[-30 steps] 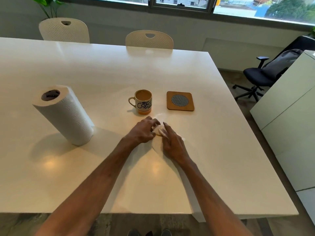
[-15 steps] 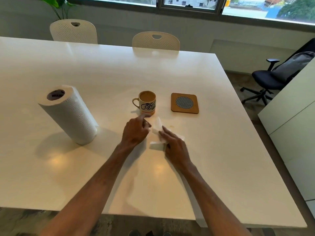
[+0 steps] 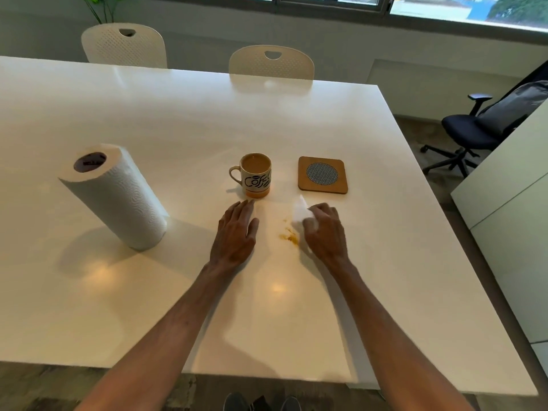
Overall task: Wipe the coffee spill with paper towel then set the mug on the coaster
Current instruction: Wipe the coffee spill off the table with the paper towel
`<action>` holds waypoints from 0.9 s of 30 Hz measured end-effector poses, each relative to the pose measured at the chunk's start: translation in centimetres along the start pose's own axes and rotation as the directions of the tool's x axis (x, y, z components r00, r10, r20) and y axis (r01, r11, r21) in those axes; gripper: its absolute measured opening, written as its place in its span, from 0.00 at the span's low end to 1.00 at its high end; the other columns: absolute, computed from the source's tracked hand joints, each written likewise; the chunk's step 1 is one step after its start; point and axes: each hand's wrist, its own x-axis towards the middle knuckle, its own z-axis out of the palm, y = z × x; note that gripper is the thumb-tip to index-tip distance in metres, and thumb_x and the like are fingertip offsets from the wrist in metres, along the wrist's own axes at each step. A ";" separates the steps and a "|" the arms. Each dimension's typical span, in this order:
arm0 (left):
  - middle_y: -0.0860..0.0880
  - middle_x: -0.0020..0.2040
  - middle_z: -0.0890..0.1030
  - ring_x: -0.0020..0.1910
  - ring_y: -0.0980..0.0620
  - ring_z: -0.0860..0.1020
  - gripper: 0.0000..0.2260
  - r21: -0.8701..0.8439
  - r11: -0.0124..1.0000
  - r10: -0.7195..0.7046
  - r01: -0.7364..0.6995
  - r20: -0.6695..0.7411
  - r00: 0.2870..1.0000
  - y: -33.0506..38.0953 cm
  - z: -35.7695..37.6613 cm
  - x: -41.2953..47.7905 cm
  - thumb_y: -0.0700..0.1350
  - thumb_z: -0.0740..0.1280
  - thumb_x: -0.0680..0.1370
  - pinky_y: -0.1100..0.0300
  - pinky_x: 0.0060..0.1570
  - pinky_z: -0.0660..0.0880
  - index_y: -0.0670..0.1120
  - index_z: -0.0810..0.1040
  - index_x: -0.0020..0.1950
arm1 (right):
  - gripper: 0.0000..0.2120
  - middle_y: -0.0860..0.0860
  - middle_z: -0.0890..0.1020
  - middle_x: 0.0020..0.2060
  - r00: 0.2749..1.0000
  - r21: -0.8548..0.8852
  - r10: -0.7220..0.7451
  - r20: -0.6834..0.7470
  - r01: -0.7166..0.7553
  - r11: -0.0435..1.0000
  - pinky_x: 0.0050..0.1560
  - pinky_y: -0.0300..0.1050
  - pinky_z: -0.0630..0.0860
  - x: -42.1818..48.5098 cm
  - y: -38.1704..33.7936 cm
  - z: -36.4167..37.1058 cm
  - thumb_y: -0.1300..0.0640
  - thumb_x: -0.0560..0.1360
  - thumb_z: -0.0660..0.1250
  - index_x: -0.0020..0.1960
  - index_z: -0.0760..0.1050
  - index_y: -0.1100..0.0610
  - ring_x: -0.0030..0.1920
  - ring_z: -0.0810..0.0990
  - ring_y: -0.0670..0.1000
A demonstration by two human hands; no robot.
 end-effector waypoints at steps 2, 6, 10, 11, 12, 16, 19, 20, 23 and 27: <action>0.51 0.85 0.65 0.85 0.52 0.59 0.25 0.011 1.000 0.003 -0.003 0.000 1.000 -0.1 0.1 0.1 0.55 0.54 0.88 0.47 0.84 0.61 0.52 0.62 0.85 | 0.21 0.55 0.80 0.67 0.995 -0.104 -0.046 0.087 0.055 0.993 0.67 0.54 0.78 -0.5 -0.2 0.9 0.46 0.82 0.63 0.66 0.78 0.61 0.69 0.75 0.55; 0.51 0.85 0.65 0.85 0.52 0.59 0.25 0.004 1.000 -0.010 0.010 0.007 1.000 0.0 0.1 0.1 0.56 0.52 0.88 0.48 0.84 0.59 0.52 0.62 0.86 | 0.21 0.59 0.70 0.80 0.990 -0.097 -0.062 0.128 0.075 0.992 0.80 0.61 0.69 -1.0 0.1 1.8 0.55 0.87 0.60 0.77 0.68 0.61 0.81 0.68 0.59; 0.51 0.85 0.65 0.85 0.51 0.59 0.25 0.008 1.000 -0.009 0.009 0.013 1.000 0.1 0.0 0.1 0.55 0.52 0.89 0.48 0.85 0.58 0.52 0.62 0.86 | 0.26 0.50 0.53 0.87 0.963 -0.189 -0.103 0.249 0.153 0.970 0.86 0.50 0.46 -1.7 0.6 2.1 0.48 0.90 0.50 0.87 0.54 0.51 0.87 0.49 0.50; 0.50 0.85 0.65 0.85 0.51 0.59 0.25 0.013 1.000 -0.007 0.007 0.014 1.000 0.1 0.0 0.1 0.55 0.52 0.89 0.48 0.85 0.58 0.52 0.62 0.86 | 0.27 0.48 0.49 0.87 0.956 -0.216 -0.102 0.276 0.165 0.962 0.86 0.49 0.43 -2.0 0.5 2.3 0.46 0.90 0.47 0.87 0.50 0.51 0.87 0.44 0.48; 0.50 0.85 0.65 0.85 0.51 0.59 0.25 0.016 1.000 -0.007 0.007 0.015 1.000 0.1 0.0 0.0 0.55 0.52 0.89 0.48 0.85 0.58 0.52 0.62 0.86 | 0.28 0.47 0.46 0.87 0.950 -0.234 -0.093 0.298 0.167 0.958 0.86 0.49 0.41 -2.4 0.4 2.5 0.45 0.90 0.45 0.88 0.47 0.51 0.87 0.41 0.47; 0.50 0.86 0.64 0.86 0.51 0.59 0.25 0.022 0.999 -0.023 0.023 0.021 0.999 0.2 0.0 -0.1 0.55 0.51 0.89 0.47 0.85 0.59 0.52 0.62 0.86 | 0.29 0.44 0.41 0.87 0.931 -0.232 -0.084 0.354 0.175 0.957 0.85 0.48 0.39 -5.1 0.0 2.3 0.43 0.89 0.42 0.87 0.41 0.49 0.85 0.36 0.43; 0.51 0.86 0.63 0.86 0.51 0.58 0.24 0.037 0.999 -0.020 0.019 0.036 0.999 0.0 0.1 -0.5 0.55 0.51 0.89 0.48 0.85 0.58 0.53 0.63 0.86 | 0.29 0.41 0.40 0.86 0.923 -0.272 -0.088 0.375 0.200 0.941 0.85 0.48 0.38 -7.5 0.8 1.3 0.41 0.88 0.39 0.87 0.38 0.46 0.85 0.35 0.41; 0.51 0.86 0.63 0.86 0.51 0.58 0.24 0.040 0.999 -0.018 0.016 0.039 0.999 -0.1 0.1 -0.6 0.56 0.51 0.89 0.49 0.85 0.57 0.54 0.63 0.86 | 0.29 0.41 0.39 0.86 0.927 -0.303 -0.079 0.366 0.199 0.932 0.85 0.49 0.38 -8.0 1.4 0.9 0.41 0.88 0.39 0.87 0.37 0.45 0.85 0.35 0.41; 0.52 0.87 0.62 0.86 0.51 0.57 0.25 0.058 0.998 -0.015 0.013 0.043 0.999 -0.1 0.1 -0.8 0.56 0.50 0.89 0.51 0.85 0.55 0.54 0.63 0.86 | 0.29 0.40 0.37 0.85 0.954 -0.387 0.013 0.298 0.108 0.916 0.85 0.51 0.37 -8.2 3.1 -0.4 0.42 0.87 0.38 0.86 0.35 0.45 0.85 0.34 0.42; 0.54 0.88 0.57 0.87 0.54 0.53 0.26 0.101 0.995 -0.028 0.022 0.056 0.998 0.1 0.4 -1.5 0.57 0.47 0.89 0.53 0.86 0.49 0.55 0.58 0.87 | 0.30 0.41 0.35 0.85 0.953 -0.369 0.125 0.275 -0.016 0.929 0.85 0.50 0.34 -5.8 3.9 -0.8 0.44 0.88 0.40 0.87 0.35 0.47 0.84 0.32 0.42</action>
